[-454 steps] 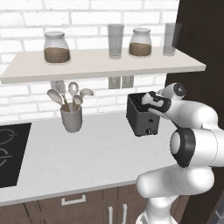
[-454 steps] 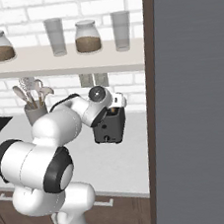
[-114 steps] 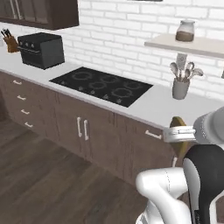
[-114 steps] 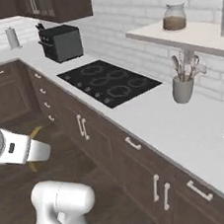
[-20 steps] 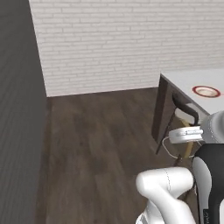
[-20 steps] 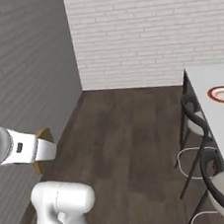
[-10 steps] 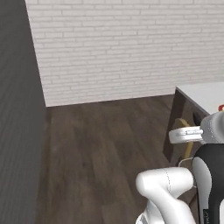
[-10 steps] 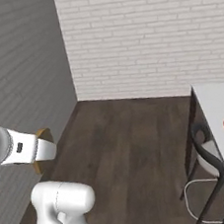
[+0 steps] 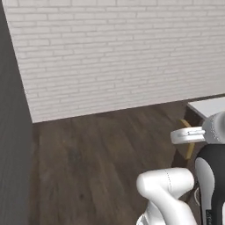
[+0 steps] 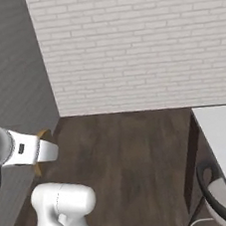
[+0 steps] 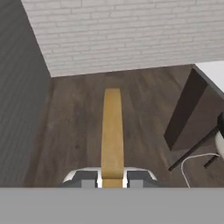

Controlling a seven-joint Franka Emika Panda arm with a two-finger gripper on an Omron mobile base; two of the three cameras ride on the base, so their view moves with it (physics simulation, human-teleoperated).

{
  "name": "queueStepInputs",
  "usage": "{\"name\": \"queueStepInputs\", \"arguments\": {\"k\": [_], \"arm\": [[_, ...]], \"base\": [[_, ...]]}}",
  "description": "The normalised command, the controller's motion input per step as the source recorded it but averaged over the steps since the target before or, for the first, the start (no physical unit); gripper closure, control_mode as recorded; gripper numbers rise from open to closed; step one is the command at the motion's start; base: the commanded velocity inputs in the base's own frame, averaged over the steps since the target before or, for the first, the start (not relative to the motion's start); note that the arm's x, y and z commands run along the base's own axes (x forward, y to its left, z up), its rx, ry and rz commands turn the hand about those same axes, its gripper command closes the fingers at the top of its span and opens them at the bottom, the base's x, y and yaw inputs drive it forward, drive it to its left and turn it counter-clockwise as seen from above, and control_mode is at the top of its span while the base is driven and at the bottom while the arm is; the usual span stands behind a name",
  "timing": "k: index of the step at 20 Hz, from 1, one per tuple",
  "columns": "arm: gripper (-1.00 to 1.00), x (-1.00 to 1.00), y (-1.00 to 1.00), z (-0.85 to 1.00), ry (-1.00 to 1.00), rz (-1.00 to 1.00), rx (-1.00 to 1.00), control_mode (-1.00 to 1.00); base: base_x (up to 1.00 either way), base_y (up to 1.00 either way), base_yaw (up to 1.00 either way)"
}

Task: Start the toaster. Once the lever pops up, take the bread to the plate on the dining counter.

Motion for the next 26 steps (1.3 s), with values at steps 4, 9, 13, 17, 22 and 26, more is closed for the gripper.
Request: {"name": "queueStepInputs", "arguments": {"k": [4,9,13,17,22,26], "arm": [[1.00,0.00,0.00,0.00,0.00,0.00,0.00,1.00],[1.00,0.00,0.00,0.00,0.00,0.00,0.00,1.00],[1.00,0.00,0.00,0.00,0.00,0.00,0.00,1.00],[1.00,0.00,0.00,0.00,0.00,0.00,0.00,1.00],[1.00,0.00,0.00,0.00,0.00,0.00,0.00,1.00],[1.00,0.00,0.00,0.00,0.00,0.00,0.00,1.00]], "base": [[0.96,0.00,-0.52],[0.74,0.05,-0.64],[0.39,0.03,-0.73],[0.00,0.00,-0.75],[0.58,0.00,-0.59],[0.62,0.00,-0.53]]}}
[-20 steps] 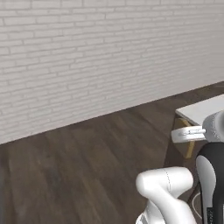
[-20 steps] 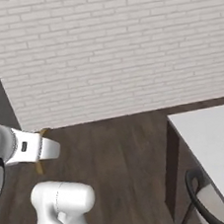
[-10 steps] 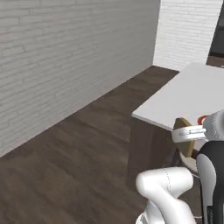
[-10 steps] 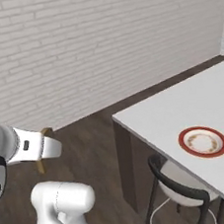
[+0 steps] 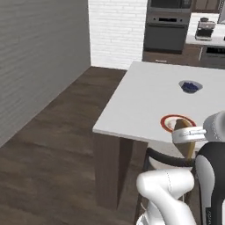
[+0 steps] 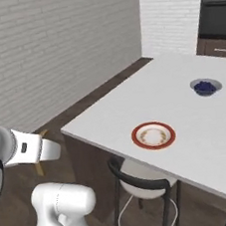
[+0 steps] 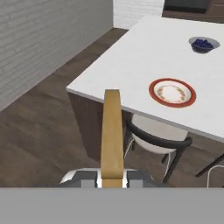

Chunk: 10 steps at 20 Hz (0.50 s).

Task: Start the toaster. Once the lever pops up, take the bread to the plate on the dining counter.

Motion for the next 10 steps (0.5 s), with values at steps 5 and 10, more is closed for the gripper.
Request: {"name": "queueStepInputs", "arguments": {"k": [5,10], "arm": [[1.00,0.00,0.00,0.00,0.00,0.00,0.00,1.00],[1.00,0.00,0.00,0.00,0.00,0.00,0.00,1.00]], "base": [[0.52,0.00,-0.53],[0.06,0.00,-0.48]]}}
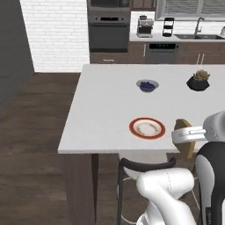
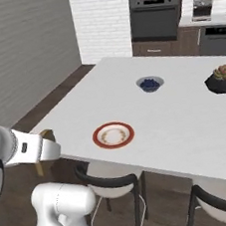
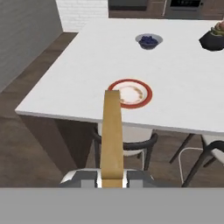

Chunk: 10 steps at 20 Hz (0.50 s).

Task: Start the toaster. Once the lever pops up, take the bread to the plate on the dining counter.

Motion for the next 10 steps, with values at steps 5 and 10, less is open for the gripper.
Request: {"name": "queueStepInputs", "arguments": {"k": [5,10], "arm": [[1.00,0.00,0.00,0.00,0.00,0.00,0.00,1.00],[1.00,0.00,0.00,0.00,0.00,0.00,0.00,1.00]], "base": [[0.48,0.15,-0.33],[0.52,0.21,-0.16]]}}
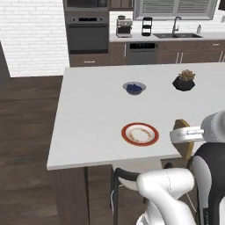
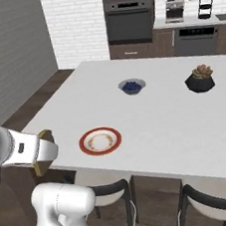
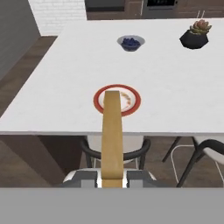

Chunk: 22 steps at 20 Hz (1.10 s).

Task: Start the toaster. Once the lever pops up, take the bread to the plate on the dining counter.

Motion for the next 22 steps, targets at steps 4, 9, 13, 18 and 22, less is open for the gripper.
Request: {"name": "queueStepInputs", "arguments": {"k": [4,9,13,18,22], "arm": [[1.00,0.00,0.00,0.00,0.00,0.00,0.00,1.00],[1.00,0.00,0.00,0.00,0.00,0.00,0.00,1.00],[1.00,0.26,-0.06,0.00,0.00,0.00,0.01,-1.00],[1.00,0.86,-0.37,0.00,0.00,0.03,0.07,-1.00],[1.00,0.98,-0.40,-0.03,-0.01,0.20,0.16,-1.00]], "base": [[0.08,0.03,-0.05],[0.16,0.00,-0.03],[0.18,0.00,0.00],[0.00,0.00,0.00],[0.00,0.00,0.00]]}}
